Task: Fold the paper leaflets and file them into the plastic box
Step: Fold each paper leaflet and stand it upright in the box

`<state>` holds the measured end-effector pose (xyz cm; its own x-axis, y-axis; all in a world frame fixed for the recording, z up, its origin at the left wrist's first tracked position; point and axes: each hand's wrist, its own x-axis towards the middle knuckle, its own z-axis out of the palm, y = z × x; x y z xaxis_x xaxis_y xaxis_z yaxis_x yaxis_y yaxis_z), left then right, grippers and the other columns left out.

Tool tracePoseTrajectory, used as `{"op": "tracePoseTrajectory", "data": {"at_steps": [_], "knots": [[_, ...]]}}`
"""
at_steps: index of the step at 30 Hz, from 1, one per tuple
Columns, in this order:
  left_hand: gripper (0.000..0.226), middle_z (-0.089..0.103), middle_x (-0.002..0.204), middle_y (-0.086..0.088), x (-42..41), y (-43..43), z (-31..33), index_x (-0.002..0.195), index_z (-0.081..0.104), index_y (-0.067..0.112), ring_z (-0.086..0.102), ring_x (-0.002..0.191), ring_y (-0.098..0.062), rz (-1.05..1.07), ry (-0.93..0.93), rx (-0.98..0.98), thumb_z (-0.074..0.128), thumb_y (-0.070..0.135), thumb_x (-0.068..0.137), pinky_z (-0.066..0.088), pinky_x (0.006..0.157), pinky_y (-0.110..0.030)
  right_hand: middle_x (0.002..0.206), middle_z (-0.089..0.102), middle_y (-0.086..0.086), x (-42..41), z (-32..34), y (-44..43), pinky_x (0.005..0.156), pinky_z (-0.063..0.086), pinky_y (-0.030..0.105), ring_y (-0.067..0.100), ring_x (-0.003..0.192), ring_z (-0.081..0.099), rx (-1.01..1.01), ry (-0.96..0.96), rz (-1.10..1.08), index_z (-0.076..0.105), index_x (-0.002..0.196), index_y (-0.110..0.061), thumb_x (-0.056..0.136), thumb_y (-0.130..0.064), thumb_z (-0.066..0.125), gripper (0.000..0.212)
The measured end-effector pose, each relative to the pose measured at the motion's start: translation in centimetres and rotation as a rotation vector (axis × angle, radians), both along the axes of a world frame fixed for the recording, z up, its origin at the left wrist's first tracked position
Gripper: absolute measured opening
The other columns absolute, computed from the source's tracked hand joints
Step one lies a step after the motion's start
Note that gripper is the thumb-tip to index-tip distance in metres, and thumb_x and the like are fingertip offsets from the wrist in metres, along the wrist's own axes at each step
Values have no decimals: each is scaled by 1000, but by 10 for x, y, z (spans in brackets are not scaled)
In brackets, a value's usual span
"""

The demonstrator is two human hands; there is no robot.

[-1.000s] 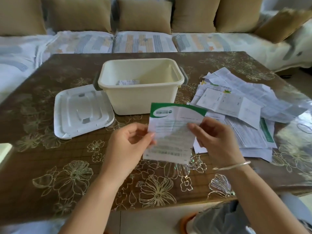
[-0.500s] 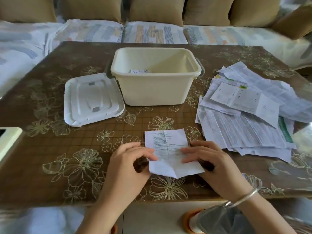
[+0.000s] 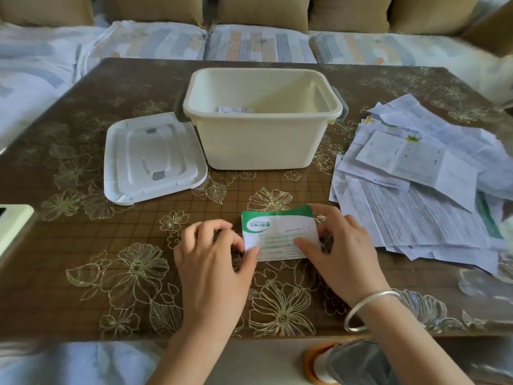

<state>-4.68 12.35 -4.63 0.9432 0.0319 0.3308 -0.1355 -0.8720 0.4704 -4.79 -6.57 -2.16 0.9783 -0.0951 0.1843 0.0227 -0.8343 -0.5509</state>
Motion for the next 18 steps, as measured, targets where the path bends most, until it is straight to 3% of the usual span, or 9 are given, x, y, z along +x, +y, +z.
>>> {"op": "tracePoseTrajectory", "data": {"at_steps": [2, 5, 7, 10, 13, 15, 18], "knots": [[21, 61, 107, 8, 0, -2, 1, 82, 61, 28, 43, 106, -17, 1, -22, 0, 67, 47, 74, 37, 86, -39, 84, 50, -23, -1, -2, 0, 83, 44, 35, 12, 94, 48, -17, 3, -2, 50, 128, -28, 79, -42, 70, 54], [52, 59, 121, 1, -1, -4, 2, 121, 57, 19, 45, 113, -19, -1, -28, -35, 68, 42, 75, 37, 94, -37, 101, 52, -16, 0, -7, -1, 83, 45, 31, 11, 95, 50, -21, -28, -1, 43, 134, -29, 79, -43, 70, 63], [67, 52, 130, -4, -2, -6, 5, 136, 49, 16, 44, 119, -22, -18, -36, -21, 71, 35, 75, 37, 100, -39, 114, 50, -10, 0, -10, -2, 82, 48, 32, 11, 95, 52, -26, -42, 1, 36, 139, -29, 78, -42, 71, 71], [52, 54, 124, -2, -2, -11, 6, 125, 60, 20, 45, 119, -24, -103, -78, 75, 75, 21, 75, 40, 100, -44, 124, 48, -4, -1, -10, -1, 82, 46, 31, 14, 102, 51, -84, -86, 3, 40, 138, -28, 78, -38, 73, 69], [35, 62, 111, 6, -1, -14, 5, 109, 70, 23, 52, 111, -21, -204, -100, 163, 70, 11, 77, 40, 95, -43, 117, 57, -8, -1, -9, -2, 82, 48, 36, 16, 106, 50, -189, -204, 117, 62, 115, -27, 77, -39, 70, 40], [35, 62, 110, 9, 1, -13, 5, 110, 71, 24, 55, 105, -18, -235, -93, 160, 67, 10, 79, 41, 92, -41, 114, 63, -16, -2, -8, -8, 86, 47, 36, 15, 112, 52, -220, -240, 253, 70, 98, -30, 80, -45, 65, 25], [38, 62, 110, 11, 4, -6, 5, 113, 71, 28, 56, 101, -16, -274, -85, 154, 67, 10, 80, 41, 91, -40, 115, 65, -19, -2, -6, -21, 93, 45, 34, 10, 118, 53, -253, -240, 411, 71, 95, -32, 84, -50, 57, 26]]}}
